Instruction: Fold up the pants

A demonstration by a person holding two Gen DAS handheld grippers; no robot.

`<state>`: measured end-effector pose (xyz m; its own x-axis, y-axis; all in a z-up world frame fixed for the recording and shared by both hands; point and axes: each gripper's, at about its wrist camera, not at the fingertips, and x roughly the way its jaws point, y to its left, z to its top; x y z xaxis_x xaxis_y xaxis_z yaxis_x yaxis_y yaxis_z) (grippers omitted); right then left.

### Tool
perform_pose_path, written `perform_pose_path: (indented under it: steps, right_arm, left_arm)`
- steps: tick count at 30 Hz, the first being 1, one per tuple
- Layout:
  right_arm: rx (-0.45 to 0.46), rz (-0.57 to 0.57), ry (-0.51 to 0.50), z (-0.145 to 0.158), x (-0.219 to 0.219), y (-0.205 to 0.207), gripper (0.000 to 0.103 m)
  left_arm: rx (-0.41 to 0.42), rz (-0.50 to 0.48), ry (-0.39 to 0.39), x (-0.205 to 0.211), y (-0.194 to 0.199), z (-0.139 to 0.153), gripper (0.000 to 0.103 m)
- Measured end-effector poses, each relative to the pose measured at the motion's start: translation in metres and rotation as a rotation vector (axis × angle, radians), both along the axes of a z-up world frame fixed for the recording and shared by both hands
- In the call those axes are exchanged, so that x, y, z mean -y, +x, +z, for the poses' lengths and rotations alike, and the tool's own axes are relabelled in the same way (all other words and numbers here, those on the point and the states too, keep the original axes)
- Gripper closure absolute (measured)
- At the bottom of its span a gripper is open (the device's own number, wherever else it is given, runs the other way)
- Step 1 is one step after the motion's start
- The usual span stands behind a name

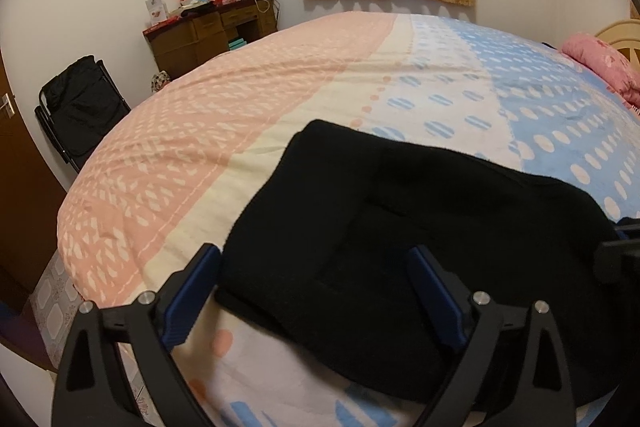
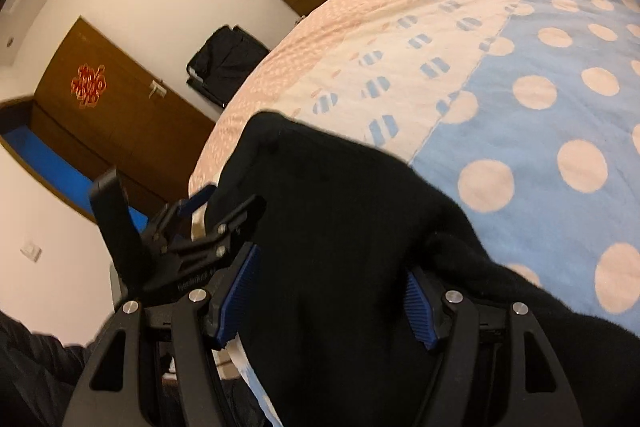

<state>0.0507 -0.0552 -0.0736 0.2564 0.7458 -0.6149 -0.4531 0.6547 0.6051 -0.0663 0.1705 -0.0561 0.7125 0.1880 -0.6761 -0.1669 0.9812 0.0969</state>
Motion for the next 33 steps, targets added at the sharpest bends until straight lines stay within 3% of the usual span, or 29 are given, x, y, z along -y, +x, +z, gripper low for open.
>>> perform_pose_path:
  steps: [3, 6, 9, 13, 16, 20, 22, 23, 25, 28, 31, 33]
  right_arm:
    - [0.042, -0.104, 0.024, 0.011, 0.019, 0.009, 0.034]
    - [0.009, -0.198, 0.100, 0.015, 0.051, 0.024, 0.035]
    - [0.056, -0.354, 0.031, 0.023, 0.092, 0.034, 0.035]
    - [0.013, -0.512, 0.022, 0.035, 0.147, 0.031, 0.035]
    - [0.092, -0.615, -0.156, 0.056, 0.168, 0.000, 0.035]
    - [0.197, -0.959, -0.521, 0.079, 0.221, -0.049, 0.035]
    - [0.190, -1.130, -0.627, 0.088, 0.254, -0.062, 0.035]
    - [0.149, -1.244, -0.698, 0.091, 0.280, -0.065, 0.035]
    - [0.070, -1.365, -0.748, 0.091, 0.319, -0.067, 0.035]
    - [-0.048, -1.370, -0.811, 0.075, 0.353, -0.047, 0.035]
    - [-0.190, -1.403, -0.960, 0.052, 0.375, -0.028, 0.035]
    - [-0.215, -1.409, -0.937, 0.046, 0.383, -0.030, 0.036]
  left_arm:
    - [-0.003, 0.003, 0.004, 0.001, 0.001, -0.001, 0.006]
    - [-0.010, 0.004, 0.002, 0.001, 0.002, -0.002, 0.004]
    - [-0.036, 0.019, -0.077, -0.009, 0.005, -0.007, 0.000]
    - [-0.032, 0.005, -0.052, -0.006, 0.004, -0.007, 0.000]
    - [-0.028, 0.008, -0.059, -0.007, 0.004, -0.007, 0.000]
    - [-0.025, 0.010, -0.064, -0.007, 0.004, -0.006, 0.000]
    - [-0.029, 0.014, -0.074, -0.009, 0.006, -0.004, 0.000]
    - [-0.031, 0.016, -0.080, -0.009, 0.007, -0.003, 0.000]
    - [-0.032, 0.019, -0.082, -0.009, 0.010, -0.002, 0.000]
    - [-0.038, 0.025, -0.068, -0.007, 0.012, -0.003, 0.000]
    - [-0.038, 0.026, -0.062, -0.006, 0.011, -0.003, 0.000]
    - [-0.041, 0.024, -0.059, -0.006, 0.010, -0.003, 0.000]
